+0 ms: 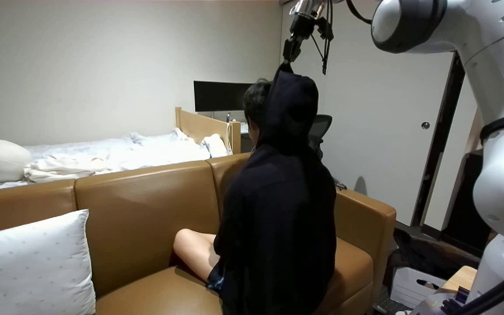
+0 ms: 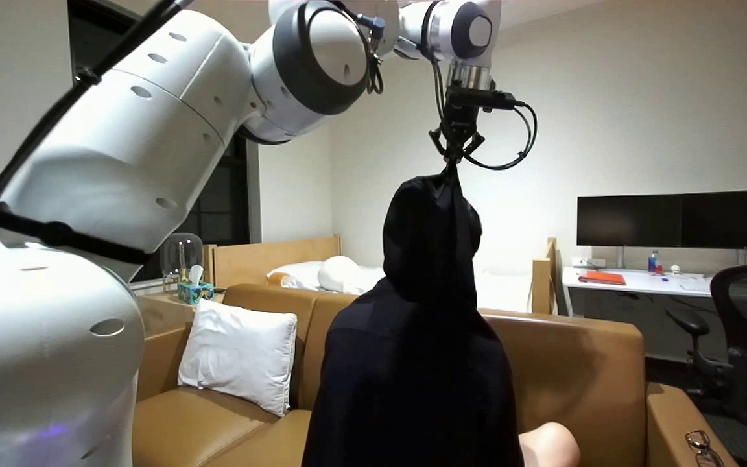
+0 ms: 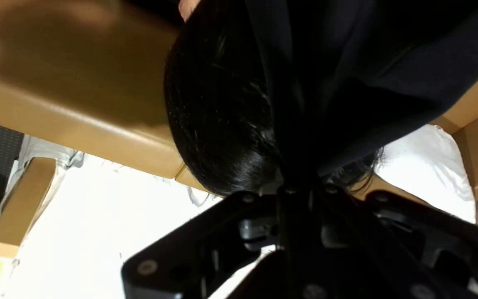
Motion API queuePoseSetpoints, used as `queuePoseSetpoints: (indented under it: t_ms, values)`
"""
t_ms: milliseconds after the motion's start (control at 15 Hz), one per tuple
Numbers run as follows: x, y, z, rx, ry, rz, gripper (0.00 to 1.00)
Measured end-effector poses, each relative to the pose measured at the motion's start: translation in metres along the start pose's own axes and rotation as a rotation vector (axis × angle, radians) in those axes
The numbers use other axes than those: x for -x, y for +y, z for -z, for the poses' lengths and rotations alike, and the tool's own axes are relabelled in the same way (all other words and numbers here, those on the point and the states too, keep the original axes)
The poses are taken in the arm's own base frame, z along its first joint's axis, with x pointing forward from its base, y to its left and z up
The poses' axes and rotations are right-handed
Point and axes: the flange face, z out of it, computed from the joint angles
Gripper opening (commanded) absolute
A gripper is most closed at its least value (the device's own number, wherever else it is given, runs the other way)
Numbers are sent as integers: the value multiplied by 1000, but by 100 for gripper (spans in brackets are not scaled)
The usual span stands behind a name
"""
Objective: Put the hood over his head
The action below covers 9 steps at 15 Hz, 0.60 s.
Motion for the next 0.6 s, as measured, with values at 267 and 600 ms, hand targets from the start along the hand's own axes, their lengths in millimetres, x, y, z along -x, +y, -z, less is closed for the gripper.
queuePoseSetpoints:
  t_ms: [267, 600]
  values:
    - [3, 24, -11, -4, 19, -107, 1]
    - [6, 35, -11, 0, 43, -146, 1]
